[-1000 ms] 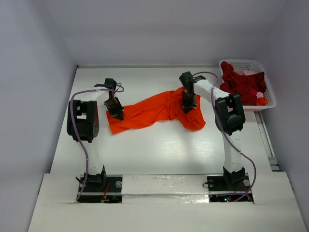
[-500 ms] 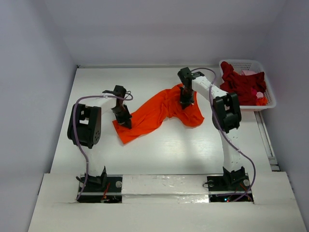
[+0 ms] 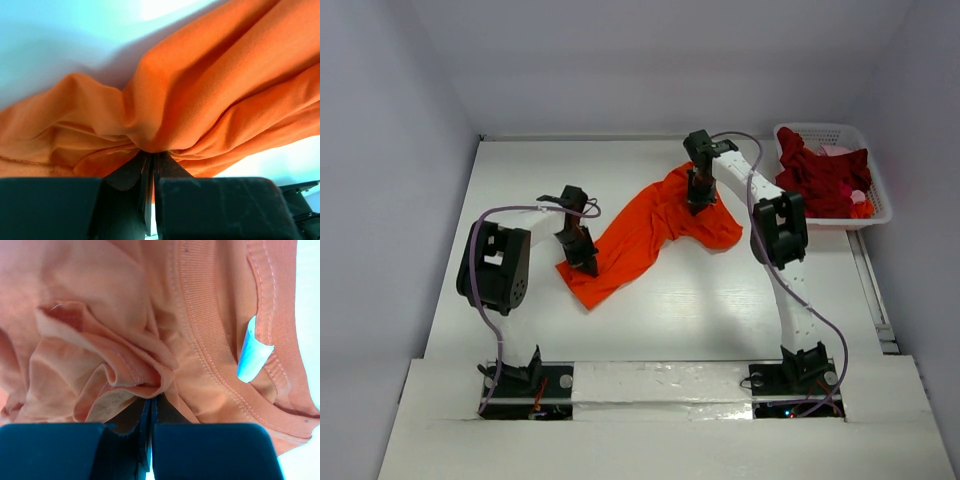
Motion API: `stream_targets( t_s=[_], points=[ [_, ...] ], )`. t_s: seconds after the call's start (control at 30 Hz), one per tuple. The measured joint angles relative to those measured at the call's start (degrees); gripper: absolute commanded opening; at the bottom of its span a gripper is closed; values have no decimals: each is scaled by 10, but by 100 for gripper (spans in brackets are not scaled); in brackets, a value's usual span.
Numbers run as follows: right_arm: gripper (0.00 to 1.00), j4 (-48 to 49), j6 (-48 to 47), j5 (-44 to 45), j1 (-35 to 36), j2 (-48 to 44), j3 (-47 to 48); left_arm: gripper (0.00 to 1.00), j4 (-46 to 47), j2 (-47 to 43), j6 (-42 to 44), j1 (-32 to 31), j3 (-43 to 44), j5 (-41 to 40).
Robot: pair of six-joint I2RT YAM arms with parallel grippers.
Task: Fold and stack the t-shirts
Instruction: Rotate the tshirt 90 degrees
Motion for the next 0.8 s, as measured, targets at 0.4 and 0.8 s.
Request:
stream_targets(
  t_s=[0.4,0.8],
  points=[
    [0,-31,0,-10,0,43,90,0,-5,-38,-2,-19,-52,0],
    [0,-42,2,-22,0,77,141,0,-6,-62,-17,-66,-88,15]
  ],
)
